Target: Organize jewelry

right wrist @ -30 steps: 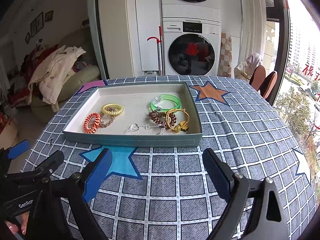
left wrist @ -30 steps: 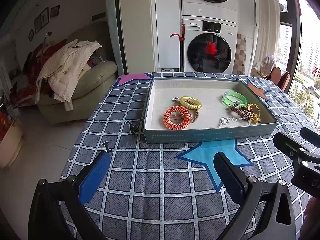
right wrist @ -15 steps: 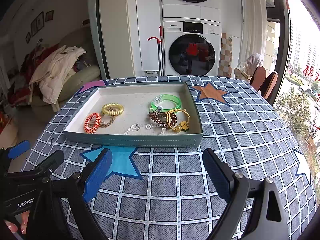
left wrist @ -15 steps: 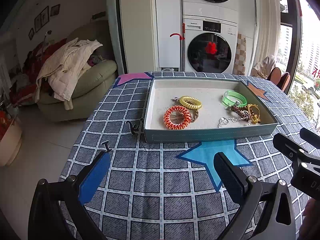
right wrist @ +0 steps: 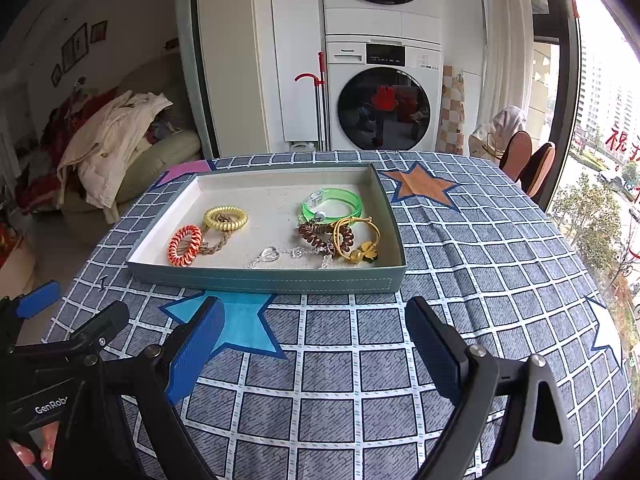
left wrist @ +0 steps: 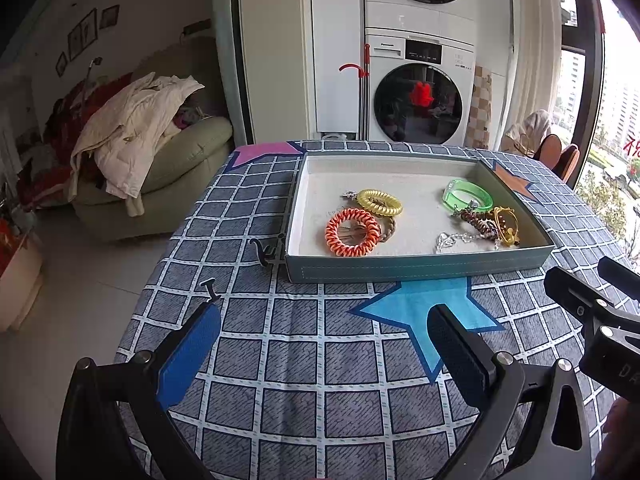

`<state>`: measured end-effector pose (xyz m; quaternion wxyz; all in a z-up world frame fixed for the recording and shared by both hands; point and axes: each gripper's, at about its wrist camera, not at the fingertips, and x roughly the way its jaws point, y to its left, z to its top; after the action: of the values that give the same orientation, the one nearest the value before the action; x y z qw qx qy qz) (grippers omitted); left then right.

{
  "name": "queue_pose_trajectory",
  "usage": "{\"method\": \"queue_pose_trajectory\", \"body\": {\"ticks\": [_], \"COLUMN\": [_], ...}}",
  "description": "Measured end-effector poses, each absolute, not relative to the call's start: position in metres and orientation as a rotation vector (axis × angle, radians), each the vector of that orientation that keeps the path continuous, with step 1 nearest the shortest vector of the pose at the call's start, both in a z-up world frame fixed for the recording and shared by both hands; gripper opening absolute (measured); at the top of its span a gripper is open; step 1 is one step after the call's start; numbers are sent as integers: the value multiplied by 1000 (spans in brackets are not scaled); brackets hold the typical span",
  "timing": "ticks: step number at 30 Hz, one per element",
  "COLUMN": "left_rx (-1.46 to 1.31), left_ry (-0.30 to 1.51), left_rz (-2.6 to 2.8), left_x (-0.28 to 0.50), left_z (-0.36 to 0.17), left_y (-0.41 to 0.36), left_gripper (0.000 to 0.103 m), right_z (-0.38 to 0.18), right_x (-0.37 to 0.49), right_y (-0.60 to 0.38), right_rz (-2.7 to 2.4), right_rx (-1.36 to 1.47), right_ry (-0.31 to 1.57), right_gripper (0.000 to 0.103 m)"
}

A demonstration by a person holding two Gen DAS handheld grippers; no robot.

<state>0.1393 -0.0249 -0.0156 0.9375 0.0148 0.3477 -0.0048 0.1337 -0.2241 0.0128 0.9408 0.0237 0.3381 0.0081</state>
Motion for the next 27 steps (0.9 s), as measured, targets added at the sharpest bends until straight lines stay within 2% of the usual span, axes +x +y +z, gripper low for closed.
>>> {"method": "queue_pose_trajectory", "body": {"ticks": [27], "left_rx": [28], "left_ry": [719], "left_rz": [-9], "left_x": [139], "left_z": [-15], "left_y": [-26], "left_gripper": [103], "right_z": [12], "right_x": [134], "right_y": [-223], "right_rz": [17], "right_rx": [49], "right_ry": [690], "right_gripper": [93]}}
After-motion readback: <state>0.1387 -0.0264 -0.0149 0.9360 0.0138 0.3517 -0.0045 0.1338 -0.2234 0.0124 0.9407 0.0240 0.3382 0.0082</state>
